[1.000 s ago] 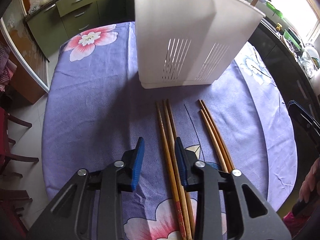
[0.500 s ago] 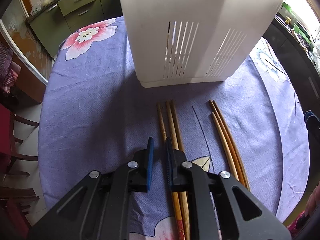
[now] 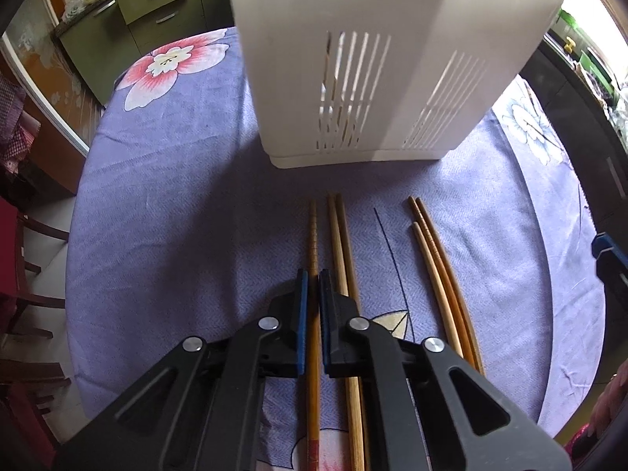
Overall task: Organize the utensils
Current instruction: 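Move the left gripper back to the chopsticks and close on one, then close the right gripper on a wooden chopstick while the left gripper lifts its chopstick upright, then lift both chopsticks upright and hold them above the table, then lower the left gripper's chopstick into the holder and open the left gripper, then lower the right gripper's chopstick into the holder and open the right gripper, then move the left gripper to the loose chopsticks and close on one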
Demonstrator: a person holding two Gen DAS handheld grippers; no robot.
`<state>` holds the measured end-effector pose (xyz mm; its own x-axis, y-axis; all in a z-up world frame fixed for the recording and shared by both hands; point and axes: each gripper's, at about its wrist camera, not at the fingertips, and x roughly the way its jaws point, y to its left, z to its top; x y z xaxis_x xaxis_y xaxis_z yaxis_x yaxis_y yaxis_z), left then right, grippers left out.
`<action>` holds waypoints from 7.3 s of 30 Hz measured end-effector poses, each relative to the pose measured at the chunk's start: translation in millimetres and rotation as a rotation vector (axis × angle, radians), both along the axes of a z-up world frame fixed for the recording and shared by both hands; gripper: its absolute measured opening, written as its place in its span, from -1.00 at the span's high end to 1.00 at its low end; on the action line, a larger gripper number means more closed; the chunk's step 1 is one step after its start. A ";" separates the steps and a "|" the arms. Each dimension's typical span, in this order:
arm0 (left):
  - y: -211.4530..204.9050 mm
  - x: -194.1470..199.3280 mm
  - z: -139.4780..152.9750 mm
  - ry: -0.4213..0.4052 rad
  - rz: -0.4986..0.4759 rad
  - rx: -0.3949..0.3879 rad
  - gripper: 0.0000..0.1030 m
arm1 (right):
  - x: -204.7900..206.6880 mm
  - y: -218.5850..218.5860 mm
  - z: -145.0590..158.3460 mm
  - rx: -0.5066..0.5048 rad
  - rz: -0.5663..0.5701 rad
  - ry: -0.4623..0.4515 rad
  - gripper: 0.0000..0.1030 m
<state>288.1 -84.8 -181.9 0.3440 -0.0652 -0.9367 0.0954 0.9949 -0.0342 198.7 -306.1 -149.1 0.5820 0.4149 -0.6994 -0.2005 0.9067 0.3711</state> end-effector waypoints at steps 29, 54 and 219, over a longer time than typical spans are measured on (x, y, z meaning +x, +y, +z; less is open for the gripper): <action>34.1 -101.9 99.8 -0.444 -0.024 -0.054 0.89 | 74.5 108.0 -58.0 -0.256 0.192 0.176 0.54; 35.0 -99.1 95.2 -0.429 -0.032 -0.045 0.89 | 60.5 139.7 -45.5 -0.357 0.224 0.127 0.89; 1.3 -48.3 99.4 -0.383 -0.102 -0.094 0.51 | -9.0 54.0 111.2 -0.208 -0.003 -0.305 0.47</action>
